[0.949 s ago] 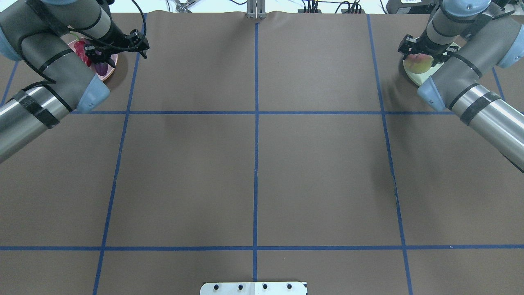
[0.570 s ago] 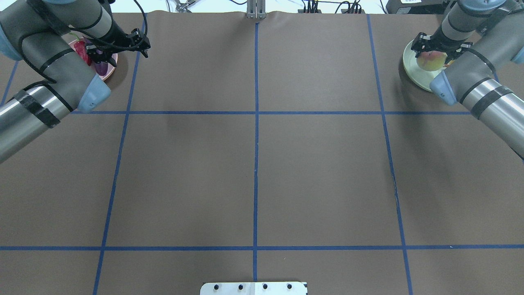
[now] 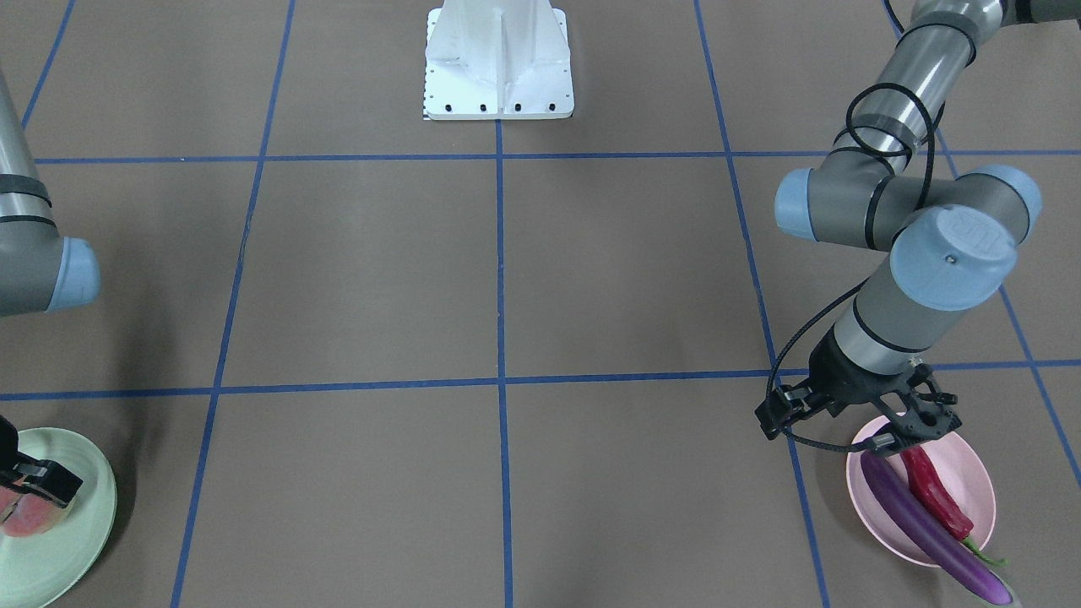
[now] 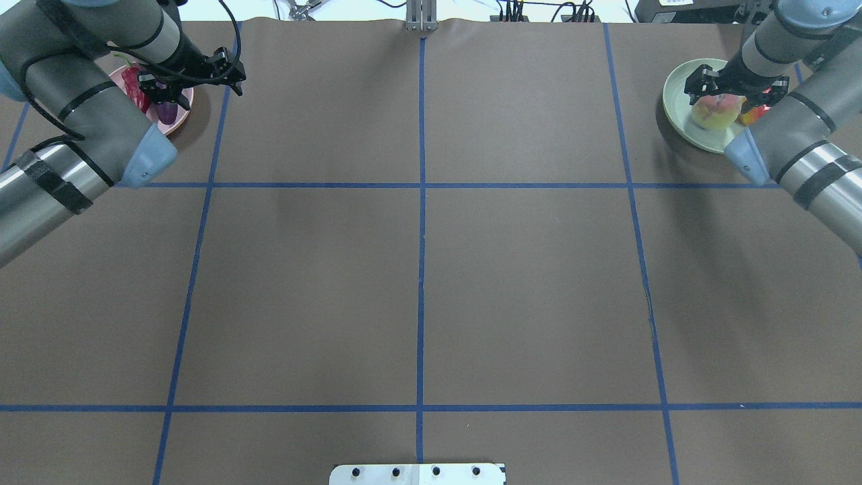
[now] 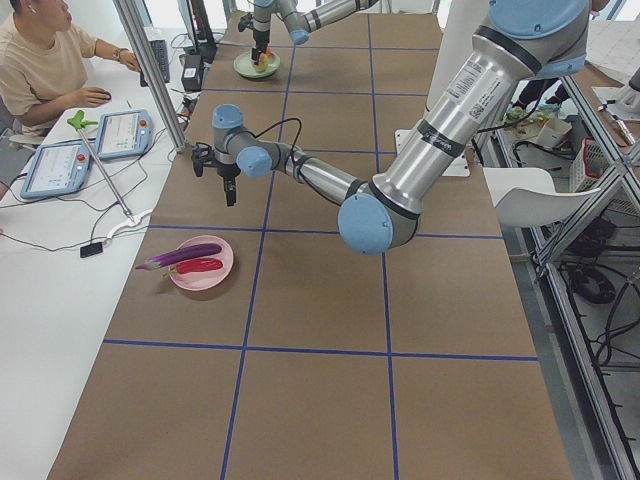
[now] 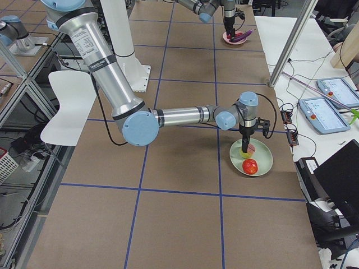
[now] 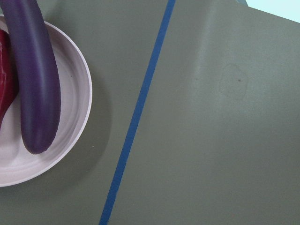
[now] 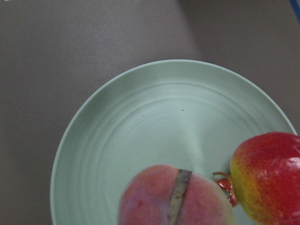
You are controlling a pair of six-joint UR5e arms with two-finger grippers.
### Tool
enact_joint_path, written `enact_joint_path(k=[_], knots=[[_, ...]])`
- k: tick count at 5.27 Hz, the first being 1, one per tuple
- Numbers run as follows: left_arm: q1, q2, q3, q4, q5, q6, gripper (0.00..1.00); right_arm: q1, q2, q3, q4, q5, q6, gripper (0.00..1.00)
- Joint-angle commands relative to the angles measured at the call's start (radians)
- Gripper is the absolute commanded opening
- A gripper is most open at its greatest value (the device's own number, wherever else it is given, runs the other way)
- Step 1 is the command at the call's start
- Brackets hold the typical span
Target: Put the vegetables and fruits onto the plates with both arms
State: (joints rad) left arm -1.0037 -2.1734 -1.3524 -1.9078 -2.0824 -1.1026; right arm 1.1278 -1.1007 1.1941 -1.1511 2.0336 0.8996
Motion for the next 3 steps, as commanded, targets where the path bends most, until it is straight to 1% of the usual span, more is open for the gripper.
enact_joint_path(k=[1,2,3], knots=[[-0.024,0.195,-0.189,0.004,-0.048,0.189,1.00,0.009,-0.197,0.283,-0.002,0.092,-0.011,1.00],[-0.064,0.359,-0.323,0.013,-0.048,0.319,1.00,0.010,-0.356,0.482,-0.010,0.135,-0.011,1.00],[-0.111,0.532,-0.438,0.025,-0.056,0.515,1.00,0.035,-0.481,0.596,-0.004,0.187,-0.025,1.00]])
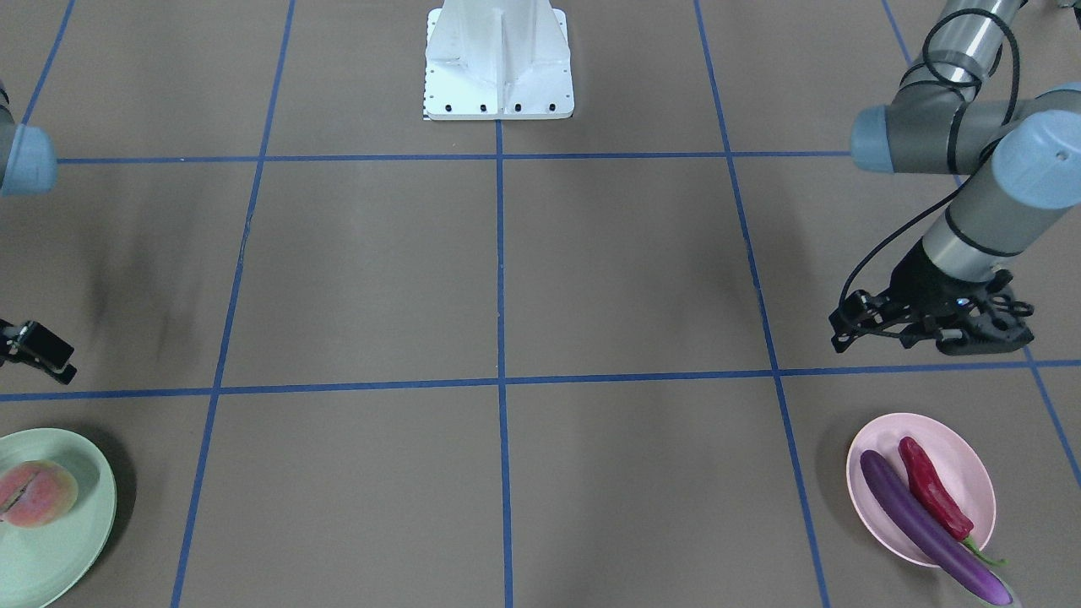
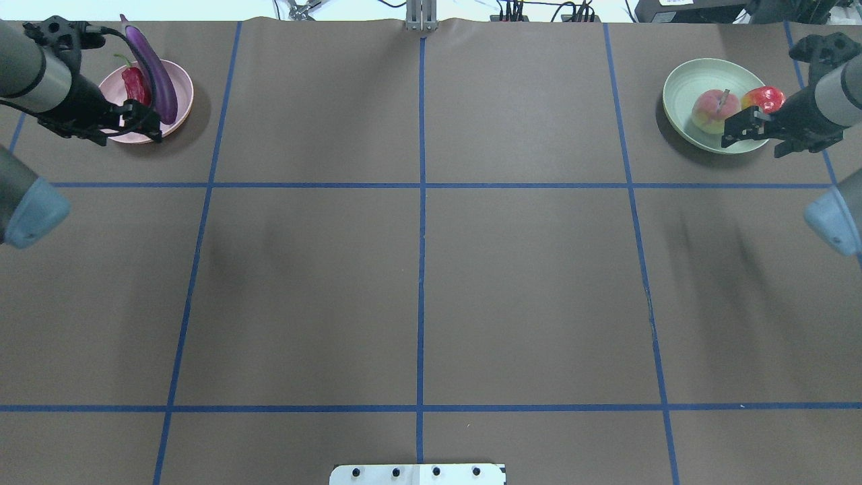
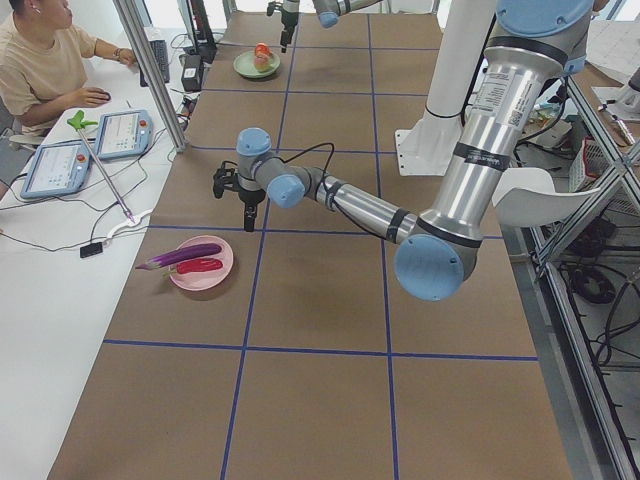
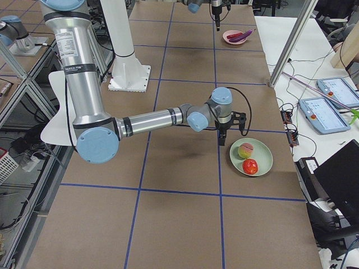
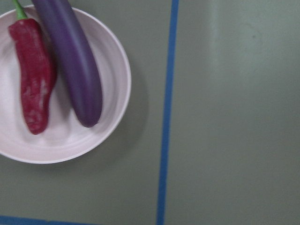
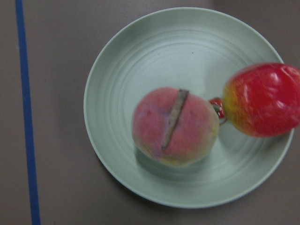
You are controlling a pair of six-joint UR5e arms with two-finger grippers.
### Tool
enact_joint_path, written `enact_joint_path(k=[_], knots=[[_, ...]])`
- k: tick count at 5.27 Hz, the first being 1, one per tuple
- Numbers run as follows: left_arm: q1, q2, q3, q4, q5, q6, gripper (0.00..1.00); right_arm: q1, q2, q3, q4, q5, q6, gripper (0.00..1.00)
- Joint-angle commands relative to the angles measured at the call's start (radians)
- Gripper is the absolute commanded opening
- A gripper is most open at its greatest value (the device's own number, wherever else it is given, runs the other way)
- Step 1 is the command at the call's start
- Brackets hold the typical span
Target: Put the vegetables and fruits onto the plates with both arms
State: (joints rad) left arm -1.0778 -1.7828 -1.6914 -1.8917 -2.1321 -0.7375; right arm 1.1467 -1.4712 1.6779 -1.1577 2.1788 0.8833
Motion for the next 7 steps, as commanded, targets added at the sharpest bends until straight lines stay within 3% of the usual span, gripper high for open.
enact_joint_path(k=[1,2,3,4,5,6,7], knots=[[-0.103,0.243,-0.112,0.009,-0.026,0.328,1.00,0.101,-0.209,0.158,0.001,0.118,-0.159,1.00],[-0.232,0.299,-0.103,0.013,-0.130,0.468,1.00,0.181,-0.278,0.149,-0.005,0.149,-0.355,1.00],[-0.298,0.318,-0.099,0.096,-0.159,0.550,1.00,0.265,-0.297,0.149,-0.055,0.182,-0.453,1.00],[-0.341,0.309,-0.109,0.229,-0.160,0.614,1.00,0.333,-0.296,0.151,-0.186,0.220,-0.656,1.00],[-0.356,0.306,-0.106,0.294,-0.160,0.621,1.00,0.350,-0.288,0.166,-0.279,0.217,-0.738,1.00],[-0.359,0.252,-0.084,0.356,-0.158,0.619,1.00,0.302,-0.282,0.151,-0.284,0.201,-0.739,1.00],[-0.360,0.246,-0.033,0.338,-0.164,0.622,1.00,0.276,-0.246,0.148,-0.306,0.196,-0.739,1.00]])
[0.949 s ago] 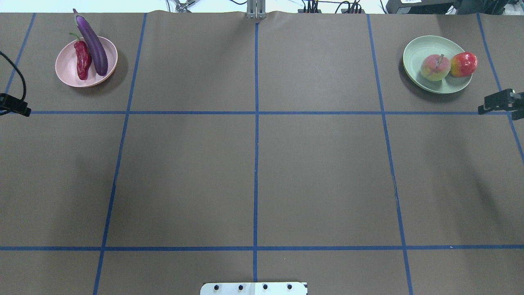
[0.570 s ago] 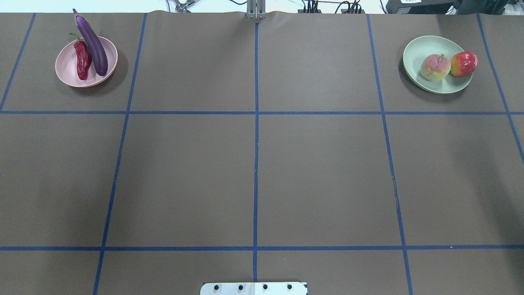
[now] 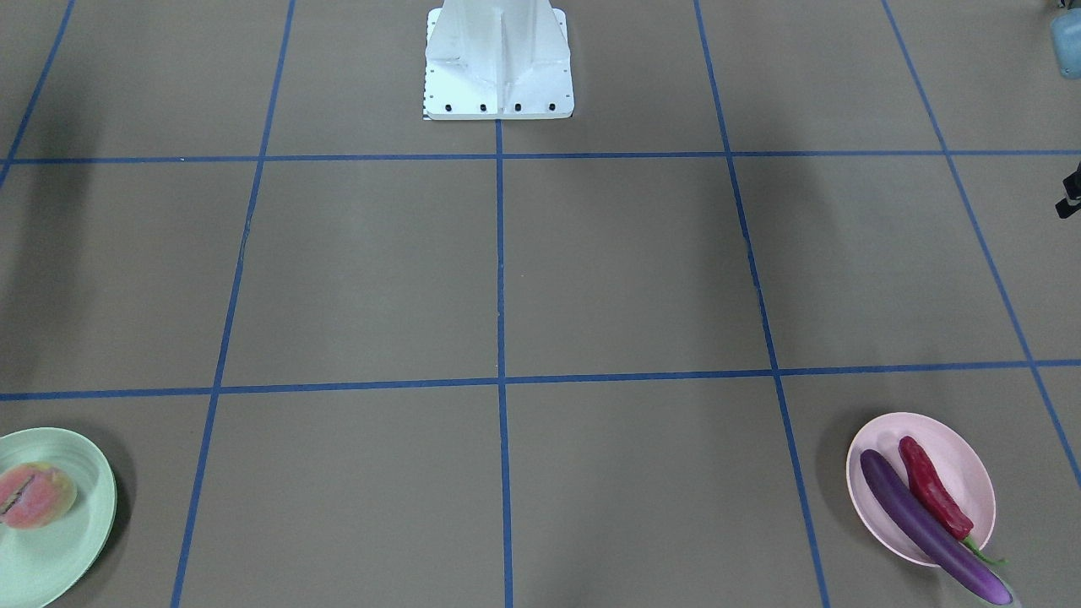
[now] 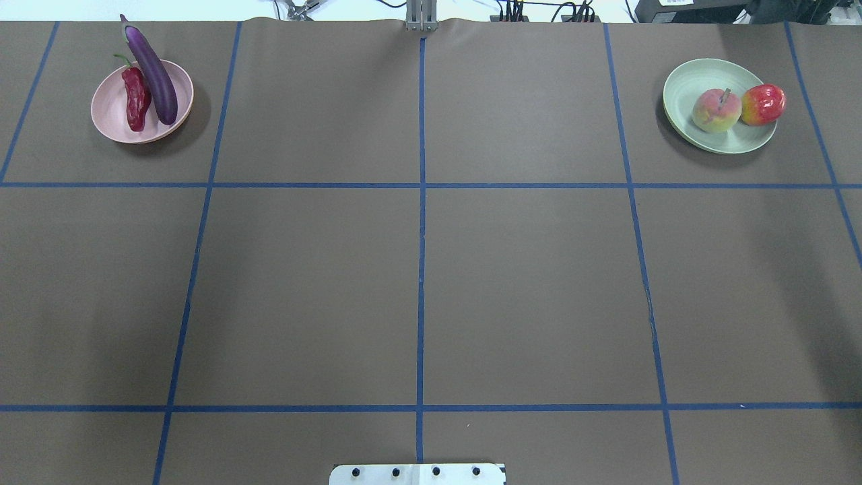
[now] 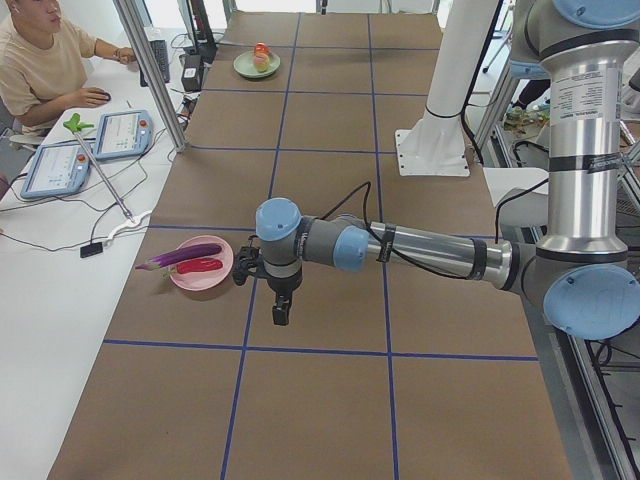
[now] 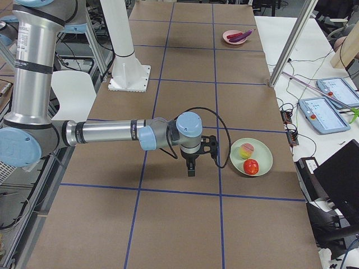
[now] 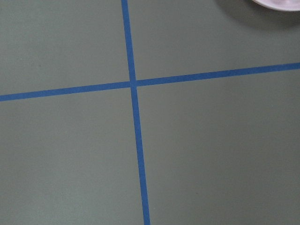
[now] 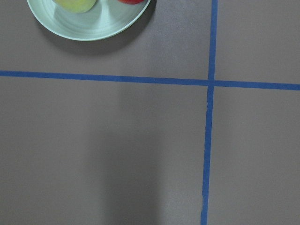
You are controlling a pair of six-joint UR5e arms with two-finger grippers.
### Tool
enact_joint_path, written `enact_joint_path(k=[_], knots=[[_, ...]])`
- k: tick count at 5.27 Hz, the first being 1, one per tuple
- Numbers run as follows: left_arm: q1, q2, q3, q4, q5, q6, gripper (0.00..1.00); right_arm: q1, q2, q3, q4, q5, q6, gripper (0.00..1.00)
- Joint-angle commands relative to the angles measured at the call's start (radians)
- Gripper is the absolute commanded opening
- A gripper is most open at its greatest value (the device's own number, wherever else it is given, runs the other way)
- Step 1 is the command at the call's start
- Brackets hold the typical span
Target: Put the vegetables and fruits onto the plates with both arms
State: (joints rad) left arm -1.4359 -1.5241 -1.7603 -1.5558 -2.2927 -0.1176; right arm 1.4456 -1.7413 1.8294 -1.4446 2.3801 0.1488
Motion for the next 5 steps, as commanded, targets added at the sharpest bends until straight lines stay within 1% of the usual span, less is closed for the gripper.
enact_joint_path(k=[1,2,3,4,5], knots=[[-0.003,-0.039,0.035,0.006,-0.002,0.001,1.00,-0.039,0.082,-0.001,-0.099,-0.004,-0.005,1.00],[-0.003,-0.045,0.035,0.008,-0.004,0.001,1.00,-0.042,0.100,0.001,-0.129,-0.005,-0.006,1.00],[-0.004,-0.035,0.027,0.005,-0.045,0.001,1.00,-0.034,0.091,0.010,-0.129,-0.005,-0.006,1.00],[-0.004,-0.034,0.022,0.007,-0.056,0.001,1.00,-0.037,0.091,0.010,-0.129,-0.005,-0.006,1.00],[-0.003,-0.037,0.027,0.005,-0.056,-0.007,1.00,-0.065,0.097,0.002,-0.134,-0.016,-0.006,1.00]])
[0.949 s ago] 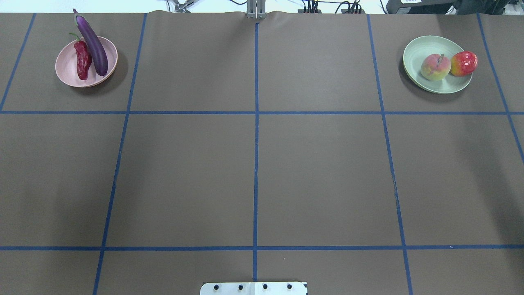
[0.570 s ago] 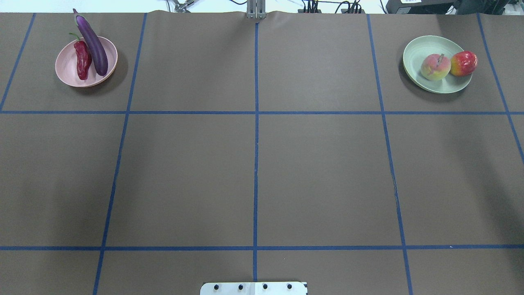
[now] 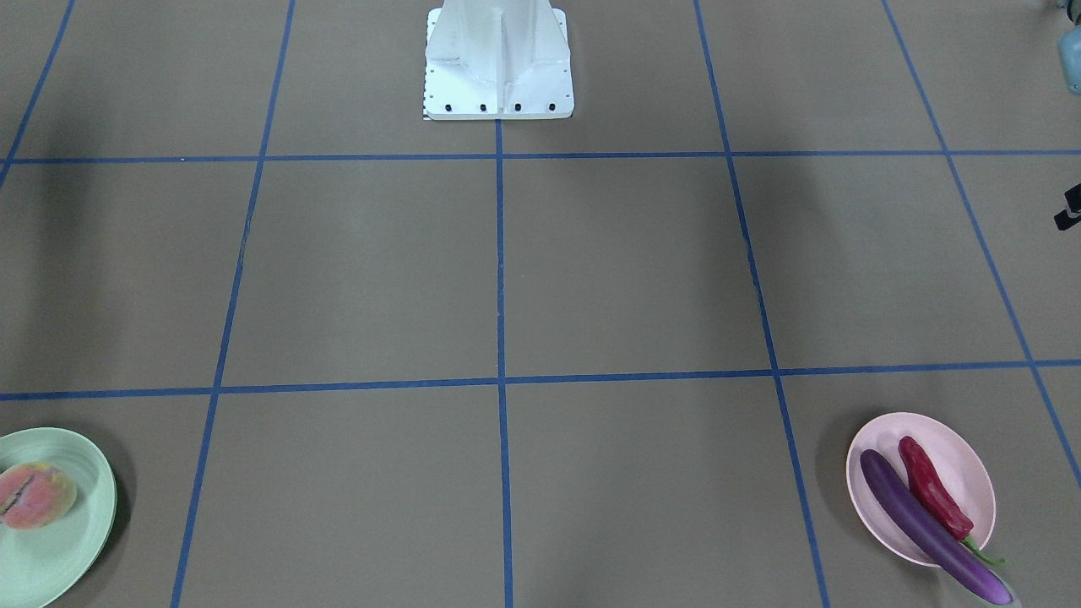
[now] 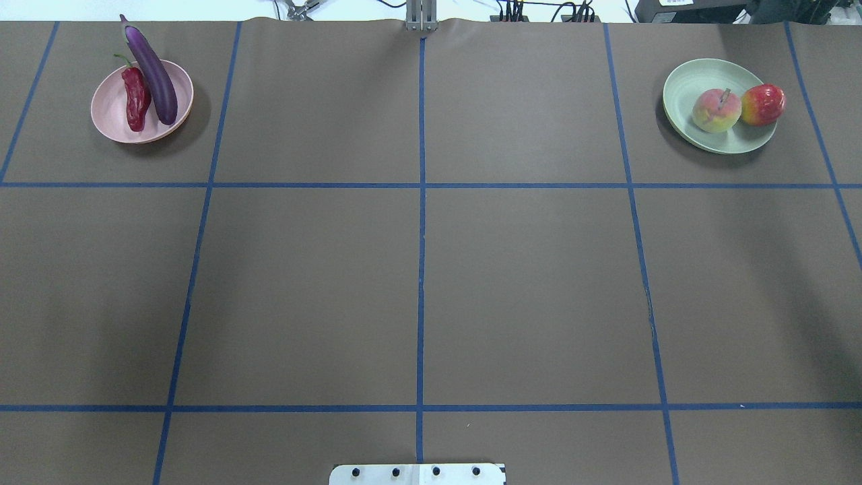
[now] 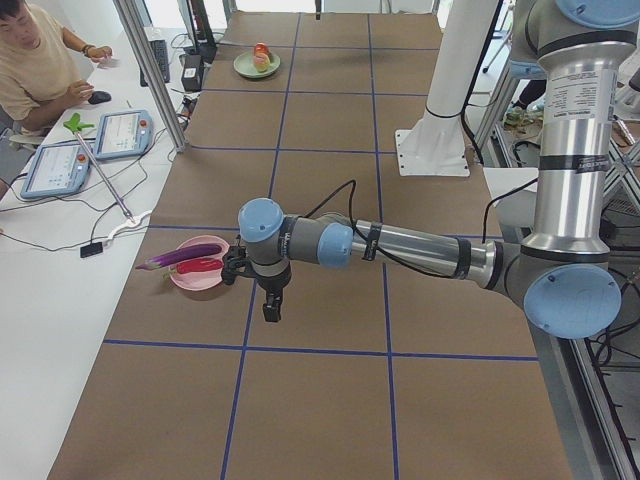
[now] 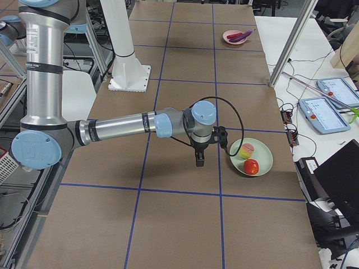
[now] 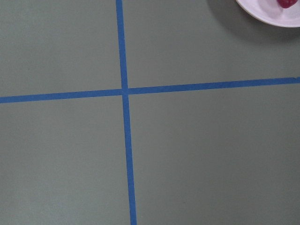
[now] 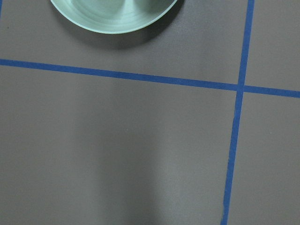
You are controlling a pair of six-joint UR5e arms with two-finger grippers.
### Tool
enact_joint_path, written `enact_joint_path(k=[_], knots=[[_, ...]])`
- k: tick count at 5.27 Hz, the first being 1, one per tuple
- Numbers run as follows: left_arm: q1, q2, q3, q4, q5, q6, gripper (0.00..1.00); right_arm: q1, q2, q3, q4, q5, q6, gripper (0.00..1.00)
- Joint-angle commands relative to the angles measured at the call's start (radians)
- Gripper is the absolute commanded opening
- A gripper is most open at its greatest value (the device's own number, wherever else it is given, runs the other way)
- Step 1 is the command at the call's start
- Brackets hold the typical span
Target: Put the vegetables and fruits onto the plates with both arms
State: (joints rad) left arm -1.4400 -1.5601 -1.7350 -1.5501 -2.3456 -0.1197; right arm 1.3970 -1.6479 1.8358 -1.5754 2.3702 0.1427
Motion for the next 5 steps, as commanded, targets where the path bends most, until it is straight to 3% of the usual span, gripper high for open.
enact_joint_path(k=[1,5], knots=[[0.000,0.006,-0.020,-0.002,-0.003,0.000,1.00,-0.018,0.005,-0.007,-0.005,-0.040,-0.014,1.00],[0.001,0.003,-0.027,0.010,-0.001,-0.001,1.00,-0.018,0.022,0.000,-0.002,-0.042,-0.009,1.00]])
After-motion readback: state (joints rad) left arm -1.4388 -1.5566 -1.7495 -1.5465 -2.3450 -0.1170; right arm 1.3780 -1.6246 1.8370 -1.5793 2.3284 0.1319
